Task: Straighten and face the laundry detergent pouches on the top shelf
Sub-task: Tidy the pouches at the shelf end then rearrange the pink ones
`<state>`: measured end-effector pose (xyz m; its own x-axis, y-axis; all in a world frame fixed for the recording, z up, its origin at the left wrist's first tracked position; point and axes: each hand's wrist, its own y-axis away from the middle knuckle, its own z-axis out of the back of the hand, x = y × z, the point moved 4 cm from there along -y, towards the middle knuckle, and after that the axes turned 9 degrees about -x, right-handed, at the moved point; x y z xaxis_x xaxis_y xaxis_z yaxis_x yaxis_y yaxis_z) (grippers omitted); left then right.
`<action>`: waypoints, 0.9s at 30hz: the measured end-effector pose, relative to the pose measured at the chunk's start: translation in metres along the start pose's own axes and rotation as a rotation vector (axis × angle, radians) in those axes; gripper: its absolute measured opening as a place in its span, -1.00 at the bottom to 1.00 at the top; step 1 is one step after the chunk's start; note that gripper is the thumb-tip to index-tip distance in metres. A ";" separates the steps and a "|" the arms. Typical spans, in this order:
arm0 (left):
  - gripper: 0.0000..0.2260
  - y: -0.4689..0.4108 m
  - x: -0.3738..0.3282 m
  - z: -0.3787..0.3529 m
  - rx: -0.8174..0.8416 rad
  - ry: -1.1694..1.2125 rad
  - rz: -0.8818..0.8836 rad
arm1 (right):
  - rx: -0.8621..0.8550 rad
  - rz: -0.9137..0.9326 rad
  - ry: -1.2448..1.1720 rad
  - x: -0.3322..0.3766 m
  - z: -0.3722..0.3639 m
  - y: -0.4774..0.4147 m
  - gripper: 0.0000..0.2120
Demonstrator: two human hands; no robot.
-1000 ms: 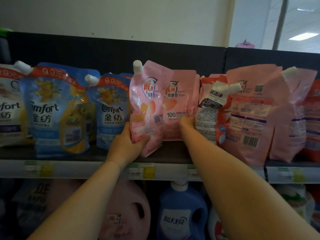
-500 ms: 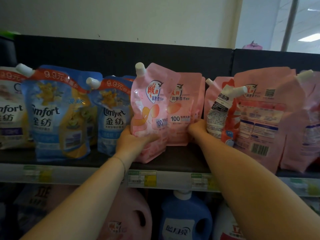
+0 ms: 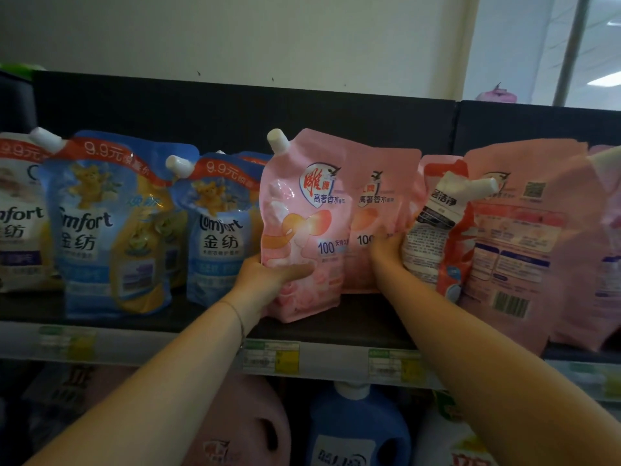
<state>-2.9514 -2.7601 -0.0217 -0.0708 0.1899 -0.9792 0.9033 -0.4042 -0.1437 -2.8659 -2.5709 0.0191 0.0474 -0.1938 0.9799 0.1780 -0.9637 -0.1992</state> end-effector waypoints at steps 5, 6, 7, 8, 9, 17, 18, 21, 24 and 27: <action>-0.63 -0.003 0.001 0.000 0.010 0.022 0.010 | 0.205 0.142 0.139 0.009 -0.017 0.032 -0.37; -0.63 -0.003 0.001 0.000 0.011 0.020 0.002 | 0.239 0.208 0.136 0.011 -0.020 0.037 -0.38; -0.64 -0.002 0.001 0.000 0.009 0.015 -0.007 | 0.295 0.295 0.151 0.016 -0.023 0.044 -0.39; -0.66 -0.002 0.001 0.000 0.003 0.010 -0.017 | 0.360 0.411 0.180 0.021 -0.025 0.052 -0.43; -0.69 -0.001 0.001 0.000 0.002 0.009 -0.028 | 0.403 0.520 0.216 0.025 -0.024 0.060 -0.48; -0.64 0.004 0.002 -0.013 0.050 0.059 0.018 | 0.214 1.277 1.141 0.007 0.029 0.067 -0.70; -0.65 0.004 0.003 -0.017 0.062 0.065 0.028 | 0.237 1.290 1.309 0.001 0.030 0.064 -0.68; -0.65 0.009 0.005 -0.034 0.151 0.067 0.051 | 0.217 1.357 1.565 -0.006 0.040 0.053 -0.64; -0.70 0.009 0.008 -0.058 0.208 0.068 0.058 | 0.183 1.314 1.613 -0.003 0.056 0.038 -0.66; -0.67 0.007 0.010 -0.081 0.220 0.045 0.036 | 0.157 1.273 1.638 -0.002 0.067 0.026 -0.68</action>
<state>-2.9120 -2.6887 -0.0210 -0.0170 0.2099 -0.9776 0.7906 -0.5957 -0.1417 -2.7957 -2.5836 0.0106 -0.5197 -0.6212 -0.5866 0.8256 -0.1884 -0.5319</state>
